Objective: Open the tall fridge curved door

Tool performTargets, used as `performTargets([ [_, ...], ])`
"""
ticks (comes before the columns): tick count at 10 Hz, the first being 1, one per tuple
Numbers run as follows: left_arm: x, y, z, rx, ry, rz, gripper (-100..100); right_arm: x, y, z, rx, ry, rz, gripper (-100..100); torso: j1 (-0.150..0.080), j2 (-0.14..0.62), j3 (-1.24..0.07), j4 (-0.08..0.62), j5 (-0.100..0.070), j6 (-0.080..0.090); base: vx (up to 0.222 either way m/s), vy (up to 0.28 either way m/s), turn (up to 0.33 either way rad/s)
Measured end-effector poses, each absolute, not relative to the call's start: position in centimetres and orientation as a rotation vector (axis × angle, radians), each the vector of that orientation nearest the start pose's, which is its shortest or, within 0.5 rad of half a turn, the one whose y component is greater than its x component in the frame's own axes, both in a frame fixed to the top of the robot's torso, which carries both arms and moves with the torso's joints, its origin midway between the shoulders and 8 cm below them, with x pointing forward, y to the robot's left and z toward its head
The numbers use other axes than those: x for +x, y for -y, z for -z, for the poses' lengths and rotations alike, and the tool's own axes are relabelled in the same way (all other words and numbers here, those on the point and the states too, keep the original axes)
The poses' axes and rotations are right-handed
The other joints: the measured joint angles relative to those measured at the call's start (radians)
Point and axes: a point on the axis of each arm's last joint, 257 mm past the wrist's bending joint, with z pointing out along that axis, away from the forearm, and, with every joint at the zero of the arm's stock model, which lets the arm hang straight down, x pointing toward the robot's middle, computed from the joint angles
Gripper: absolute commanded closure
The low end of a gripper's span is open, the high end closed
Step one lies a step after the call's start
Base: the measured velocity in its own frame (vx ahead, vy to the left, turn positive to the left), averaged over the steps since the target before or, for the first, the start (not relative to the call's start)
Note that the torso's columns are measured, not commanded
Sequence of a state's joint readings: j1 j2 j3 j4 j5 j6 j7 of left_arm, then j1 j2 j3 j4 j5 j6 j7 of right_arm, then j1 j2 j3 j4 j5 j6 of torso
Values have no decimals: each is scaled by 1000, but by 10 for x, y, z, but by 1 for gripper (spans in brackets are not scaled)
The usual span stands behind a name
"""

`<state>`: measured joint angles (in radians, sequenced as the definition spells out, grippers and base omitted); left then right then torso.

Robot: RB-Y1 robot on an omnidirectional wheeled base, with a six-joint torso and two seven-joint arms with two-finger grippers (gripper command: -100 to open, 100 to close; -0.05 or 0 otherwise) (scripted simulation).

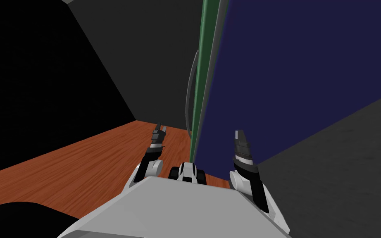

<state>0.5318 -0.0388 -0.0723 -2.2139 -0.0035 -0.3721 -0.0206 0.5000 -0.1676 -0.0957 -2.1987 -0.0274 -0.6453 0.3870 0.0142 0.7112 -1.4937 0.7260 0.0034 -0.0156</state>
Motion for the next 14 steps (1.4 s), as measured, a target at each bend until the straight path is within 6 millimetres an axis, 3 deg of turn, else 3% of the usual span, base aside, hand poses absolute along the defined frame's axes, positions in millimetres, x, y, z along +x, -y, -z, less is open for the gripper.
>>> performTargets([
  [7, 374, -265, 43, -862, -745, 1288, 0, 332, 300, -14, 271, -758, -770, -100, -6, 2, 2, 0, -3, 1, 3, 14, -3],
  [14, 374, -265, 43, -862, -745, 1288, 0, 330, 301, -13, 270, -760, -767, -100, -4, 2, 2, 0, -3, 1, 1, 9, -14],
])
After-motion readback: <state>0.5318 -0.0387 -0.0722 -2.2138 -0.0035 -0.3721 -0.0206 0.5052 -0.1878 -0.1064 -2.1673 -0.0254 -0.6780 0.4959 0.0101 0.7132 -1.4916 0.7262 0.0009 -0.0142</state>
